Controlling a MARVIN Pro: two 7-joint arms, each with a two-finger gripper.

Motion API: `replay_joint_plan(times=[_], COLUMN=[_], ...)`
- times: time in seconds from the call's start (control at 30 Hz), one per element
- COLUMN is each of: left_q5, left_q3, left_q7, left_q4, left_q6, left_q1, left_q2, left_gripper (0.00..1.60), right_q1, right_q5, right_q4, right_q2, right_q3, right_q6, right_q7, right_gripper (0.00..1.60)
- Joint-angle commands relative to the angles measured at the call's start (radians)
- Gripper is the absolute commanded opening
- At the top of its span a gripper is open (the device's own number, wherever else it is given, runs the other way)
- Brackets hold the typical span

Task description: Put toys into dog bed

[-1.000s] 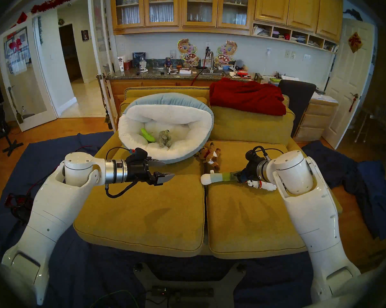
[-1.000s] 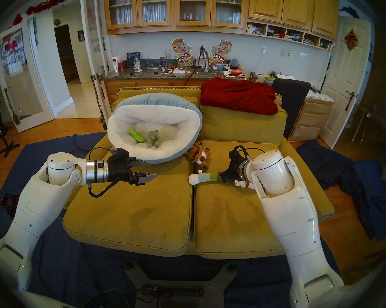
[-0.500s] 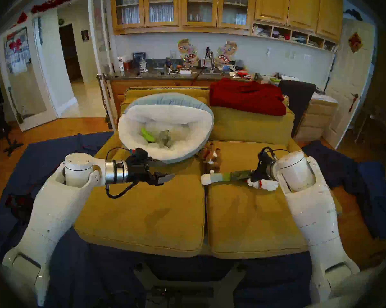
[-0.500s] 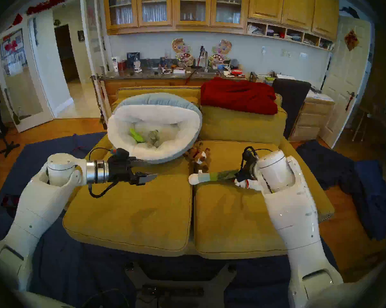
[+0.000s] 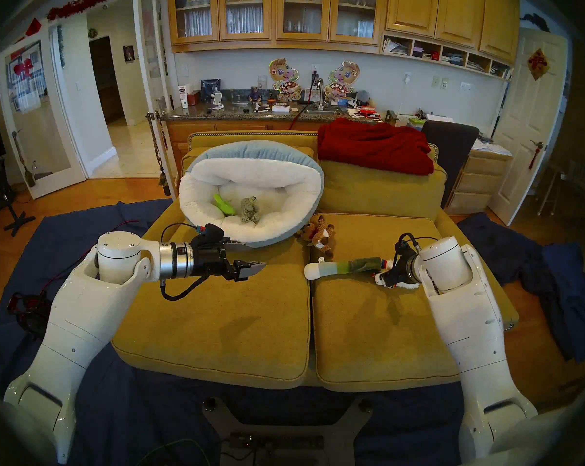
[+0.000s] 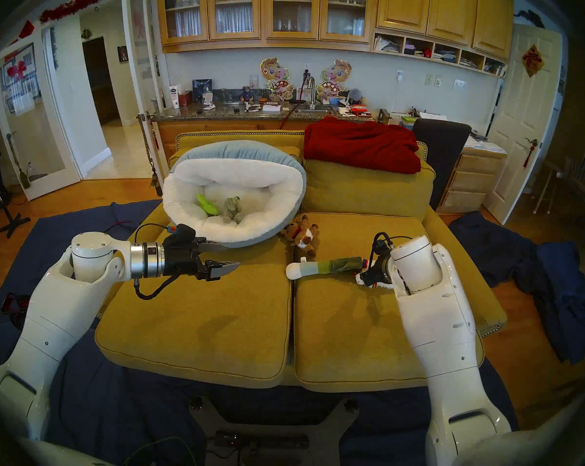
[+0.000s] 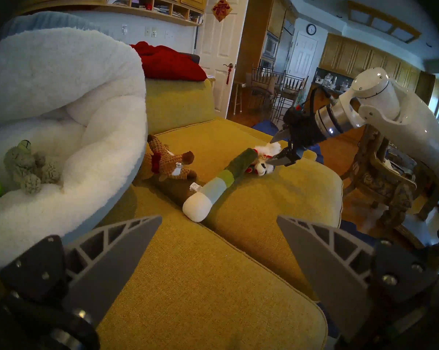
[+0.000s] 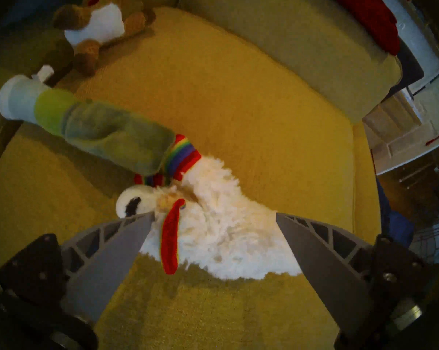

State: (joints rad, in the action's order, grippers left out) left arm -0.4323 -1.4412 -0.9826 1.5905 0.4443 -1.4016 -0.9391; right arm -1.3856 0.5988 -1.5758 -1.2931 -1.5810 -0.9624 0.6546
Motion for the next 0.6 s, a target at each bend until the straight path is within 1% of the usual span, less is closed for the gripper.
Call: replay_joint_plan(times=[0.0,0.07,0.27,0.3,0.33,0.37,0.4,0.43,0.57], left_q5=[-0.011,-0.011,-0.010,-0.010,-0.010,-0.009,-0.009,-0.009,-0.009], left_q3=[-0.020,-0.020,-0.021,-0.022,-0.022,-0.022,-0.022,-0.022,-0.023], left_q7=[-0.002,-0.003,-0.003,-0.003,-0.003,-0.004,-0.004,-0.004,-0.004], left_q4=[0.022,0.022,0.023,0.023,0.023,0.023,0.023,0.023,0.023], left_q6=[0.000,0.000,0.001,0.001,0.001,0.001,0.001,0.001,0.001], left_q1=[0.024,0.024,0.024,0.024,0.024,0.024,0.024,0.024,0.024], left_q2=[0.002,0.002,0.001,0.001,0.001,0.001,0.001,0.001,0.000], left_gripper=[1.60,1.60,1.60,1.60,1.60,1.60,1.60,1.60,1.60], right_q1=[0.033,0.032,0.019,0.017,0.013,0.010,0.005,0.000,-0.032], right_q5=[0.069,0.072,0.118,0.128,0.132,0.142,0.145,0.152,0.177], right_q4=[0.017,0.024,0.038,0.037,0.035,0.033,0.027,0.021,-0.038], right_q2=[-0.054,-0.062,-0.094,-0.099,-0.100,-0.104,-0.103,-0.103,-0.103], right_q3=[-0.032,-0.038,-0.057,-0.062,-0.063,-0.067,-0.066,-0.066,-0.056], right_q6=[0.003,0.003,0.003,0.003,0.003,0.003,0.003,0.003,0.003], right_q7=[0.028,0.038,0.072,0.079,0.083,0.090,0.095,0.101,0.126], right_gripper=[1.60,1.60,1.60,1.12,1.12,0.45,0.29,0.00,0.00])
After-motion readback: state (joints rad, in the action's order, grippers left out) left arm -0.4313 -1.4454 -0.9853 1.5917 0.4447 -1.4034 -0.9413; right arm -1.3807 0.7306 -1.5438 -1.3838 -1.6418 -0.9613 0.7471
